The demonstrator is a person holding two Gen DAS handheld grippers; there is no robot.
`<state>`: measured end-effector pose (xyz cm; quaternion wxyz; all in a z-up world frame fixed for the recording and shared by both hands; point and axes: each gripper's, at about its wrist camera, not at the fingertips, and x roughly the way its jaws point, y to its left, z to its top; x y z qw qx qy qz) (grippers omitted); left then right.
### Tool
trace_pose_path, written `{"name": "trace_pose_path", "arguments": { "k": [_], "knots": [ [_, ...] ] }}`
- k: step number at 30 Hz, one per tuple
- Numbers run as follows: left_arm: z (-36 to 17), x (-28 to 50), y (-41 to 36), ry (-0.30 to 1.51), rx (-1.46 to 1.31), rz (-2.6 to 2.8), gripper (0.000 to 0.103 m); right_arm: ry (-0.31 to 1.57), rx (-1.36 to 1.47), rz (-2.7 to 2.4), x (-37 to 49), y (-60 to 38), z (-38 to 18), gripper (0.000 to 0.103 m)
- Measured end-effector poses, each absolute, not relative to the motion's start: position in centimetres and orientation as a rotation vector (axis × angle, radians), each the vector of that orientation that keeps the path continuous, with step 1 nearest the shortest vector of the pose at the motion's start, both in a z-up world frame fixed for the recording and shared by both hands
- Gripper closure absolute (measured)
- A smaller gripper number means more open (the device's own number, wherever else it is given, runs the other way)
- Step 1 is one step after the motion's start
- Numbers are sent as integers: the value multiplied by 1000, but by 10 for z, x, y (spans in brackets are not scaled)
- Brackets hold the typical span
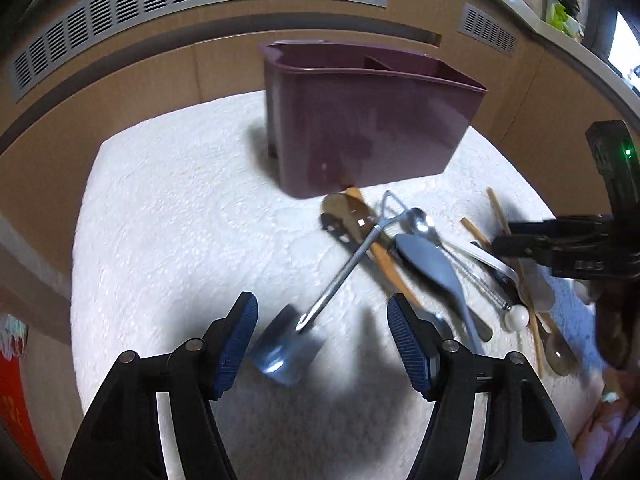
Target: Organize utensils
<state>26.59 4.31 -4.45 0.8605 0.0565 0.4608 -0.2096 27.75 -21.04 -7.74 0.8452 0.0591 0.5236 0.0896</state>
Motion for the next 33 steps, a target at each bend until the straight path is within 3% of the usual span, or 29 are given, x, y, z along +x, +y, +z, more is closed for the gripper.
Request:
{"name": "trace_pose_path", "arguments": {
  "k": [1, 2, 4, 21, 22, 26, 29, 33],
  "knots": [
    [-44, 265, 47, 966, 110, -434, 35, 1069, 78, 177, 279, -201, -76, 70],
    [-43, 264, 51, 967, 101, -430, 35, 1054, 34, 189, 283, -192, -76, 90],
    [-42, 262, 57, 968, 91, -419, 35, 1036, -37, 203, 286, -177, -79, 97],
    [-66, 254, 47, 942, 313, -423, 36, 858, 65, 322, 254, -206, -17, 98],
    [-66, 255, 46, 936, 316, -428, 39, 858, 66, 328, 253, -205, -18, 98],
    [-63, 261, 49, 939, 248, -431, 75, 855, 74, 345, 247, -201, -18, 98],
    [-53, 253, 48, 887, 231, -389, 91, 848, 80, 343, 245, -202, -18, 98],
    [-27, 238, 49, 814, 167, -422, 91, 827, 76, 334, 240, -206, -11, 98]
  ]
}}
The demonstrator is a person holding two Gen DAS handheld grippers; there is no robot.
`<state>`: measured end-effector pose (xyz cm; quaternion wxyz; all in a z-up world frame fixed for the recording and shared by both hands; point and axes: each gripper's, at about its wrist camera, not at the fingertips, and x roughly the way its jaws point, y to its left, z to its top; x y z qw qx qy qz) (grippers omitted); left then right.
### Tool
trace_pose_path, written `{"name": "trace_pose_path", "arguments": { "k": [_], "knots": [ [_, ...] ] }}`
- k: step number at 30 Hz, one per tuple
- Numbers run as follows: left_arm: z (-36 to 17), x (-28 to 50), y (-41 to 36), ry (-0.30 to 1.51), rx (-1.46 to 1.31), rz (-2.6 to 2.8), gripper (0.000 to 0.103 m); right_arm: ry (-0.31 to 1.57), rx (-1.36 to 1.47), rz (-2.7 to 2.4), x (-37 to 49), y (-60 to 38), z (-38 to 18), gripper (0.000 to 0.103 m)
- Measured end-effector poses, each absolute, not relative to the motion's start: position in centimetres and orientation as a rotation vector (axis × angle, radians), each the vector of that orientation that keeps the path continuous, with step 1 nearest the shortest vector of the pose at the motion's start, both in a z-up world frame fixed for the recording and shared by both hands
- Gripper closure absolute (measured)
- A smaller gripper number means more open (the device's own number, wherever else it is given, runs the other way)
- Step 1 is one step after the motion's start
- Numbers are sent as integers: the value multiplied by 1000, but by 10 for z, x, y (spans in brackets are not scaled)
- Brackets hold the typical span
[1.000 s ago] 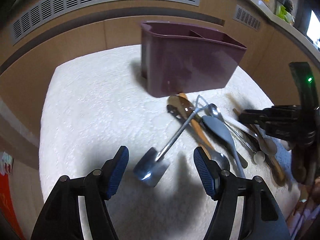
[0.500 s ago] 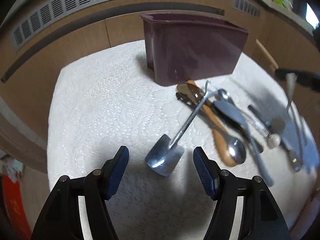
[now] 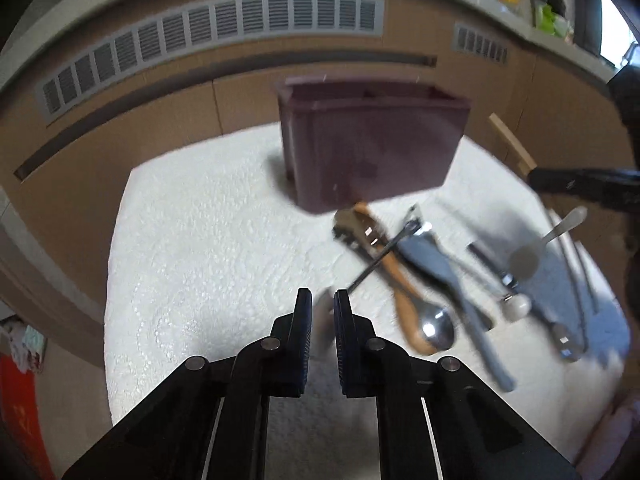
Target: Organize utensils
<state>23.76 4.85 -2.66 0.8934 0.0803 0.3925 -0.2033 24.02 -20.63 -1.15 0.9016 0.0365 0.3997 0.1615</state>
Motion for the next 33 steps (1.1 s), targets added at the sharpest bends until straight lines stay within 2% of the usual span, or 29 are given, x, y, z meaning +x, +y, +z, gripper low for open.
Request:
{"name": "trace_pose_path", "arguments": {
  "k": [3, 7, 9, 10, 11, 13, 21, 24, 26, 33],
  "knots": [
    [-15, 235, 35, 806, 192, -468, 89, 812, 78, 332, 238, -208, -7, 98],
    [-5, 248, 4, 816, 262, -559, 77, 812, 86, 337, 237, -208, -7, 98],
    [-8, 266, -14, 866, 265, -616, 75, 815, 86, 342, 237, -209, -8, 98],
    [-12, 275, -24, 897, 277, -647, 69, 816, 88, 343, 236, -209, -9, 98],
    [-15, 282, -33, 916, 301, -662, 58, 816, 91, 346, 236, -210, -10, 98],
    [-24, 293, -48, 935, 385, -654, 53, 819, 99, 352, 235, -212, -12, 98],
    [-49, 330, -78, 1067, 463, -651, 56, 824, 114, 380, 232, -219, -21, 98],
    [-55, 334, -74, 1073, 394, -633, 75, 837, 120, 377, 235, -221, -28, 97],
    [-52, 332, -68, 1045, 345, -599, 78, 849, 102, 359, 237, -222, -33, 96],
    [-4, 280, -26, 796, 170, -489, 78, 879, 2, 310, 240, -223, -43, 90]
  ]
}}
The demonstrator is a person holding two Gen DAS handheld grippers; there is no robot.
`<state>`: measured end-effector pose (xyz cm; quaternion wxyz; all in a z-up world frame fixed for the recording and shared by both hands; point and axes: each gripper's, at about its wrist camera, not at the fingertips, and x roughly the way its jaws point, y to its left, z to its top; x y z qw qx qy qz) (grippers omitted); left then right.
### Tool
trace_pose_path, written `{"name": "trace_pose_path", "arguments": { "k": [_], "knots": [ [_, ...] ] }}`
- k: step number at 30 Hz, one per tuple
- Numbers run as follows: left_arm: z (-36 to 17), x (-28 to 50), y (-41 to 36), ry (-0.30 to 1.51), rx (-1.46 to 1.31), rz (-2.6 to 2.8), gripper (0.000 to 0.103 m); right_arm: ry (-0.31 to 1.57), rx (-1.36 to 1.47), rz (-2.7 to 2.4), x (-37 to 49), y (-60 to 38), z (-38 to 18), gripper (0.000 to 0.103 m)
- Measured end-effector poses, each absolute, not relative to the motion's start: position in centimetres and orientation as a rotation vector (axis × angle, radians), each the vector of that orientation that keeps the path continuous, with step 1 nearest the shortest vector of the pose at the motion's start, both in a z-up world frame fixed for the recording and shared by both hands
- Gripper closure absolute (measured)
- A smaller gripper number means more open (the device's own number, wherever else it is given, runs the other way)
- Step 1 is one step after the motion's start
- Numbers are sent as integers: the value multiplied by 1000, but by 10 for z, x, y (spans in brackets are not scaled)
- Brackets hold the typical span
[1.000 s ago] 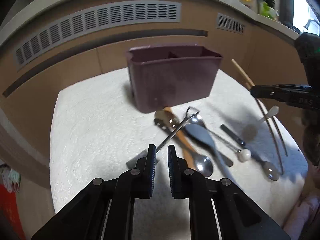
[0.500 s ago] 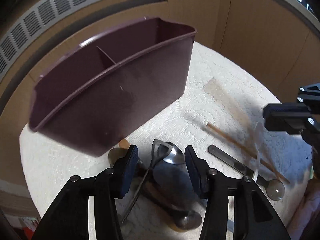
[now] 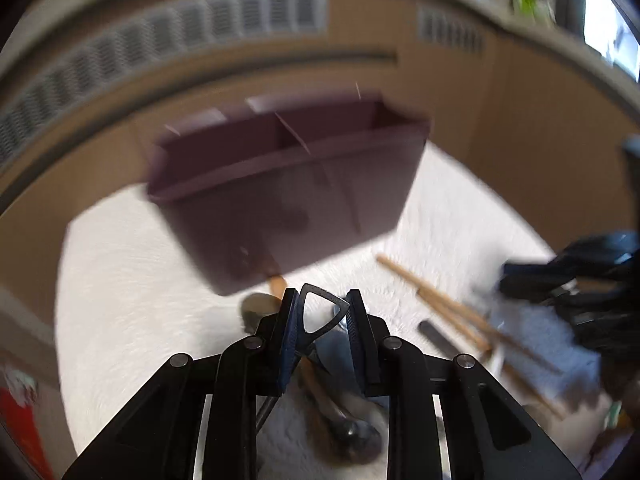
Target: Organize utensils
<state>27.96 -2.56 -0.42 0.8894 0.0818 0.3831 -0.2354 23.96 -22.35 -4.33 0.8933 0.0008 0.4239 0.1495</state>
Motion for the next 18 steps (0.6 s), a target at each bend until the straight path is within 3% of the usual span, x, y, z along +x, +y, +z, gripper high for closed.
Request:
{"name": "trace_pose_path", "arguments": {
  "k": [10, 13, 18],
  "knots": [
    [34, 241, 30, 639, -129, -439, 78, 988, -83, 364, 284, -185, -67, 89],
    [37, 237, 37, 622, -169, -437, 78, 944, -165, 299, 274, -175, -69, 101],
    [45, 225, 41, 589, -175, -438, 78, 866, -72, 303, 252, -192, -40, 102]
  ]
}}
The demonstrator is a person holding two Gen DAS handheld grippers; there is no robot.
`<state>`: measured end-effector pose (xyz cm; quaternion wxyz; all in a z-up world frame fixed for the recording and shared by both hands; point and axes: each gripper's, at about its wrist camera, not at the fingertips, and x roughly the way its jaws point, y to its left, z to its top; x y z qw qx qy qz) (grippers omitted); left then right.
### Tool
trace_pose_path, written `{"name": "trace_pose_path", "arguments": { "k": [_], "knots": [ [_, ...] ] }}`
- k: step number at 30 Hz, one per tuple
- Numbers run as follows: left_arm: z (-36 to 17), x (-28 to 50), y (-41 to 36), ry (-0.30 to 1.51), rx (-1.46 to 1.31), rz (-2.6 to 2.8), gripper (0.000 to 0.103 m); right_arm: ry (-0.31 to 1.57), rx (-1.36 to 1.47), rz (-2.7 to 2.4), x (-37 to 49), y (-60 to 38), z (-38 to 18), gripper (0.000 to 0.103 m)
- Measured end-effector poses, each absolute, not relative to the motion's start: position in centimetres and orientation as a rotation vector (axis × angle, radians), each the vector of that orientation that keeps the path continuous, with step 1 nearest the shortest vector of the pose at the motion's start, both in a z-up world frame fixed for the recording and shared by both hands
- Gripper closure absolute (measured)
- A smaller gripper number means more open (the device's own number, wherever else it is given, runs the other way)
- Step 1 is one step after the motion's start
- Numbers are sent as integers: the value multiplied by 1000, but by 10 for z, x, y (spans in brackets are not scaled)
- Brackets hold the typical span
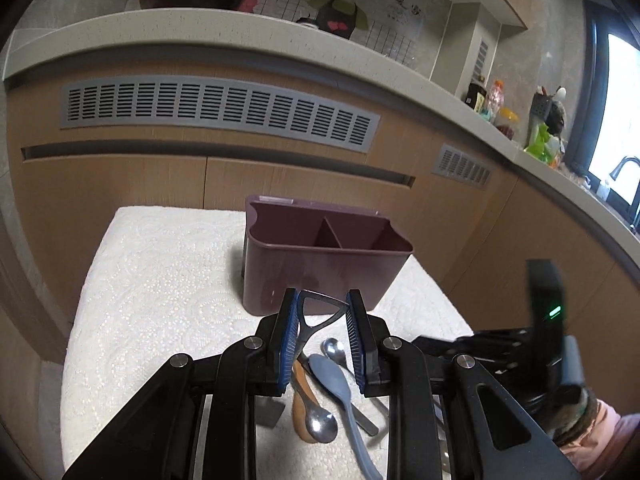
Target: Organize utensils
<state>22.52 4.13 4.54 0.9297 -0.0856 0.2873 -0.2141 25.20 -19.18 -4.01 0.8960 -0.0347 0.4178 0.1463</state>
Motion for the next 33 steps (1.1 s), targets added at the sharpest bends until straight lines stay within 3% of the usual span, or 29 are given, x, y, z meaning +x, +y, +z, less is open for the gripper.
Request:
{"name": "trace_pose_path", "arguments": {
  "k": [4, 8, 13, 15, 16, 24, 33],
  "knots": [
    [49, 222, 41, 586, -189, -436, 78, 814, -44, 329, 234, -203, -16, 101],
    [52, 216, 39, 572, -180, -432, 78, 889, -90, 330, 232, -197, -30, 85],
    [49, 217, 41, 587, -191, -433, 78, 994, -146, 283, 249, -180, -68, 85],
    [49, 216, 43, 589, -197, -431, 78, 969, -205, 260, 253, -170, -76, 98],
    [49, 215, 45, 587, -198, -429, 78, 975, -220, 261, 254, -166, -76, 98],
    [67, 210, 47, 548, -221, -441, 78, 738, -21, 298, 227, -197, -2, 98],
    [141, 219, 32, 382, -188, -511, 78, 486, 20, 334, 219, -204, 86, 98]
  ]
}}
